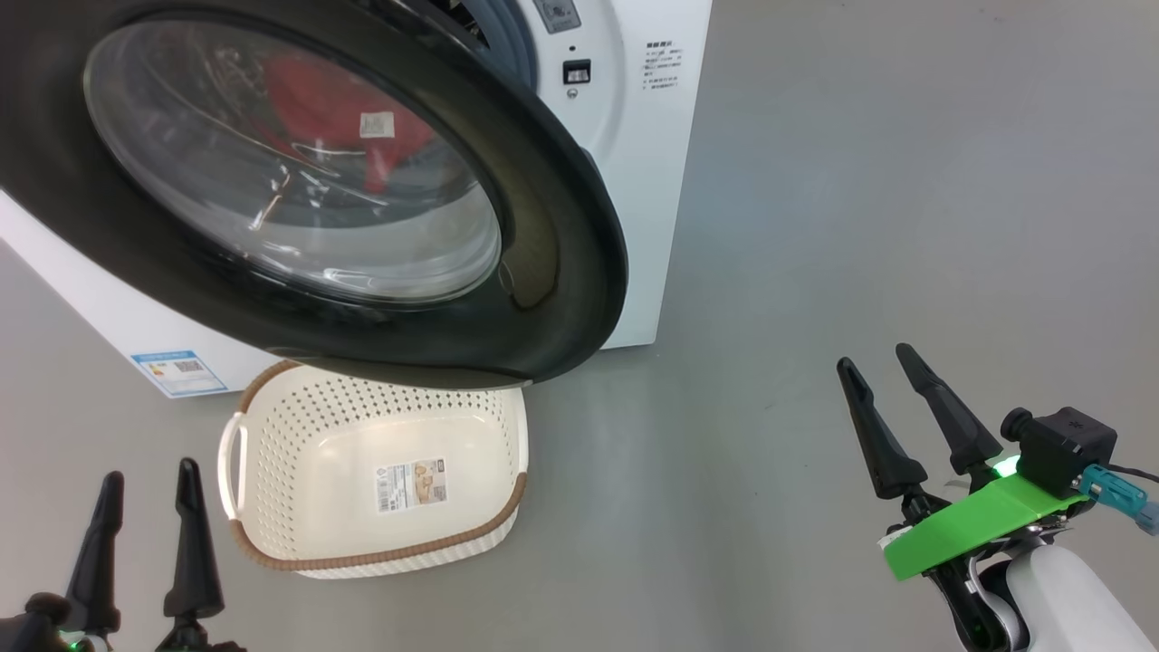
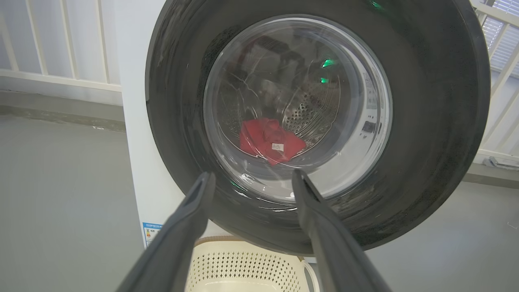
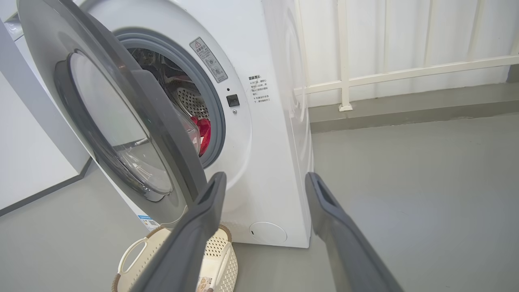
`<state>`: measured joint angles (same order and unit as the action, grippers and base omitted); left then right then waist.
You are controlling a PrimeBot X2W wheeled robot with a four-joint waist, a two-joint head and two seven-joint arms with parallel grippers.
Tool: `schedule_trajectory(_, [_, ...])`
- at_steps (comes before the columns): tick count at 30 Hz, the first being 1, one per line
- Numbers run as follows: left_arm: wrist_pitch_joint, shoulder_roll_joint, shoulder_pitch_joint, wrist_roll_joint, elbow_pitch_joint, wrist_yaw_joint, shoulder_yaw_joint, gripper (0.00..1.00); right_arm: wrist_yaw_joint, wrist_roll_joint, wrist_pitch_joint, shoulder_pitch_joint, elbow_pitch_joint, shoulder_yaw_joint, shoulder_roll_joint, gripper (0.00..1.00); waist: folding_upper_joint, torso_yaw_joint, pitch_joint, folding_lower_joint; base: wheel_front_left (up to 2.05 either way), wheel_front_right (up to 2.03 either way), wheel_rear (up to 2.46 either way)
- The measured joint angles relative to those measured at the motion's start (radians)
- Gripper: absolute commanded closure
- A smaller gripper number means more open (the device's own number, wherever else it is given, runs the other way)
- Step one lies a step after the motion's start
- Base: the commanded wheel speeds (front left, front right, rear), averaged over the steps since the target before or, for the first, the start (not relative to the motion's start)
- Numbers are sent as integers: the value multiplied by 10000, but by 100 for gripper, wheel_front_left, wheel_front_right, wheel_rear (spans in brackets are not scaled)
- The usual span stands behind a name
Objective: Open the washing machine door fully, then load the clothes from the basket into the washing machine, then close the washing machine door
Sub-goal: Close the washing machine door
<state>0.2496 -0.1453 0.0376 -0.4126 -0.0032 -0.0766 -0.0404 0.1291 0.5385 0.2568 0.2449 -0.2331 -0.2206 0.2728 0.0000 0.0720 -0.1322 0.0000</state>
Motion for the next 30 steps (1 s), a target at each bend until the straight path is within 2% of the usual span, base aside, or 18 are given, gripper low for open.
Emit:
schedule_trajectory(11, [42, 474, -22, 510, -19, 10, -309, 0, 0, -2, 0, 0, 15, -2, -2, 0, 0, 35, 16, 0, 0, 0, 0])
schedule_trajectory(30, [42, 802, -23, 775, 31, -174, -483, 0, 0, -2, 0, -13, 19, -25, 31, 0, 0, -46, 138, 0, 0, 0, 0])
